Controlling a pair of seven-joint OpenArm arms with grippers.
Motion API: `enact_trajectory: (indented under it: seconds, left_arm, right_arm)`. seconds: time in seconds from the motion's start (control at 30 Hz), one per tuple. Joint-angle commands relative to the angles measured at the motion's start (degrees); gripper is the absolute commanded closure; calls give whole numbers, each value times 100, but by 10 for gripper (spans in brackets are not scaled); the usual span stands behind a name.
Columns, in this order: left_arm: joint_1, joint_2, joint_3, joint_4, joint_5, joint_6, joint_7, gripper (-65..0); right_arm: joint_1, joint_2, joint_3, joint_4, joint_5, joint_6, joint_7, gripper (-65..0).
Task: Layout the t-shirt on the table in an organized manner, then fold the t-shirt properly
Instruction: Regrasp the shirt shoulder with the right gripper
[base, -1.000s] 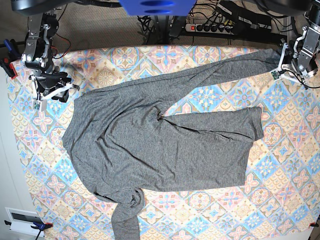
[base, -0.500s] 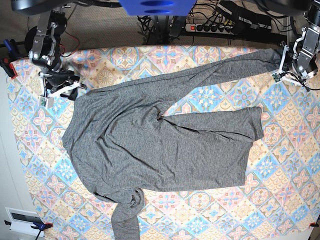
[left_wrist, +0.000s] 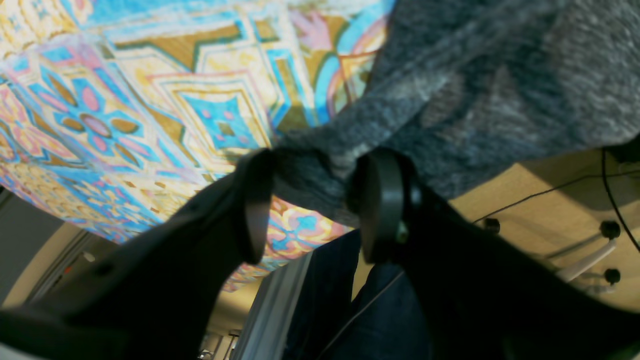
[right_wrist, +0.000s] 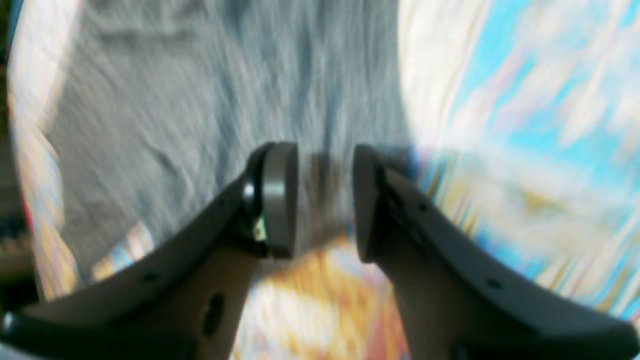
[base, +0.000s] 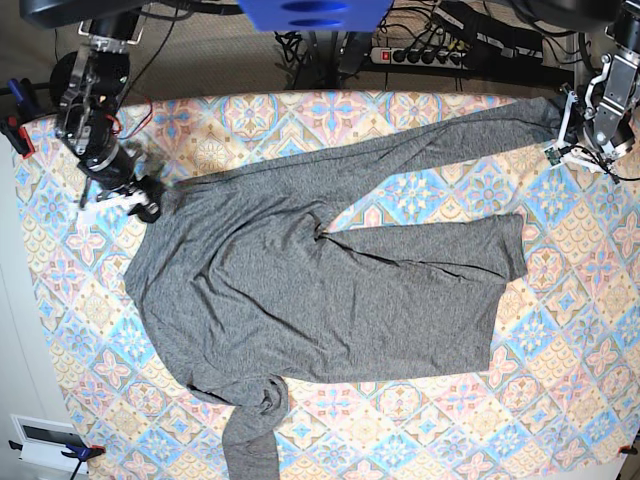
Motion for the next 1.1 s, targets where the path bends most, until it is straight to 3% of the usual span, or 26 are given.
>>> enact_trajectory:
  seconds: [0.0, 0.27, 0.63, 1.07]
  left_arm:
    - [86, -32, 27, -9, -144, -97, -31, -288]
    - [86, -32, 27, -9, -144, -97, -31, -288]
    - [86, -32, 27, -9, -144, -97, -31, -288]
    - [86, -32, 27, -9, -144, -97, -31, -288]
  right_arm:
    - [19, 90, 143, 43, 66, 34, 33, -179]
    - [19, 64, 565, 8, 198, 34, 7, -179]
    - [-25, -516, 574, 8, 198, 34, -20, -179]
    - [-96, -525, 548, -537, 198, 25, -11, -179]
